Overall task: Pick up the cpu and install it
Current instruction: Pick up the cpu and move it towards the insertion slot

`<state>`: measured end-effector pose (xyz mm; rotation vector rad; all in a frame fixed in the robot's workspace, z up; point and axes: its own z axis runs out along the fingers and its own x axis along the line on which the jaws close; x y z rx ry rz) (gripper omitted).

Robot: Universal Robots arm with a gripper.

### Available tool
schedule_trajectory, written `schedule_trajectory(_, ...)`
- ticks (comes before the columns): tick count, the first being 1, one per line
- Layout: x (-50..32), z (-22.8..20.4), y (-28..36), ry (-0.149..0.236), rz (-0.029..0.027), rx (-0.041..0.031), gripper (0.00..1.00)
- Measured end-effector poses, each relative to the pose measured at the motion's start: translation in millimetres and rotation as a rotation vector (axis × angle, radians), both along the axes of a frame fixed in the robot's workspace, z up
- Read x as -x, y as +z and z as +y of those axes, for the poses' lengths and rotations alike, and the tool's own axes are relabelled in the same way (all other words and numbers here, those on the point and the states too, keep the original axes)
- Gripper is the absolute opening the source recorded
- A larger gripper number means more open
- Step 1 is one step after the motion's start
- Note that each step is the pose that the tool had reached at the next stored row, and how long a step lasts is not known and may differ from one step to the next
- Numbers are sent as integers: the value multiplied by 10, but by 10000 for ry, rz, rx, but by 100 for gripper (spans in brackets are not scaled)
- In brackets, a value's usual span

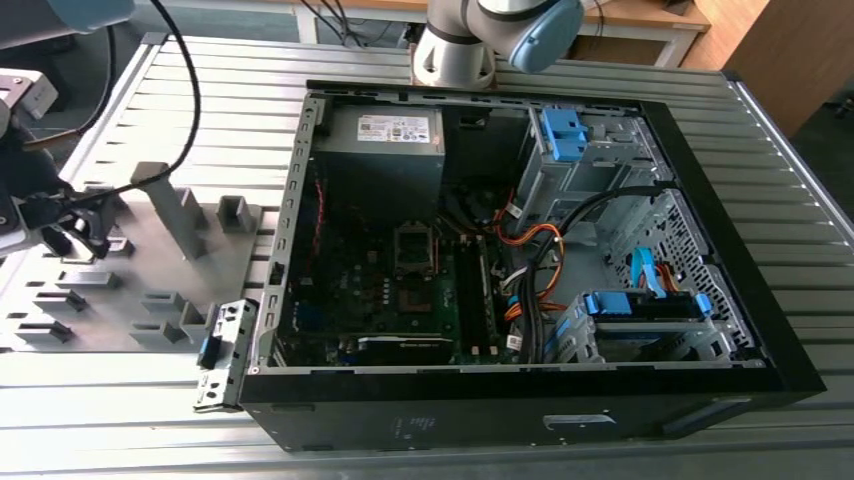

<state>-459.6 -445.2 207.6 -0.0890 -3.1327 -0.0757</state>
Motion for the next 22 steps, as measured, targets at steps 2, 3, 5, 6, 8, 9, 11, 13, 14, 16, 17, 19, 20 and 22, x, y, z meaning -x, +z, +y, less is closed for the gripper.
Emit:
schedule_trajectory(2, -1, 0, 74, 0, 0, 0, 47)
schedule_trajectory(3, -1, 0, 138, 0, 0, -1, 47)
schedule_trajectory(5, -2, 0, 220, 0, 1, -1, 47)
schedule_trajectory(6, -2, 0, 258, 0, 1, -1, 47)
schedule_trajectory(8, -3, 0, 339, 0, -1, -2, 47)
schedule_trajectory(9, -3, 0, 381, 0, 1, -1, 47)
schedule_trajectory(11, -4, 0, 470, 0, 0, -1, 47)
schedule_trajectory(13, -5, 0, 558, 0, 0, -2, 47)
schedule_trajectory(14, -5, 0, 599, 0, -1, -2, 47)
schedule_trajectory(16, -5, 0, 685, 0, 1, -1, 47)
schedule_trajectory(17, -5, 0, 724, 0, -1, -2, 47)
schedule_trajectory(19, -5, 0, 803, 0, 0, -2, 47)
schedule_trajectory(20, -5, 0, 842, -1, -1, -2, 47)
schedule_trajectory(22, -5, 0, 922, 0, 1, -1, 47)
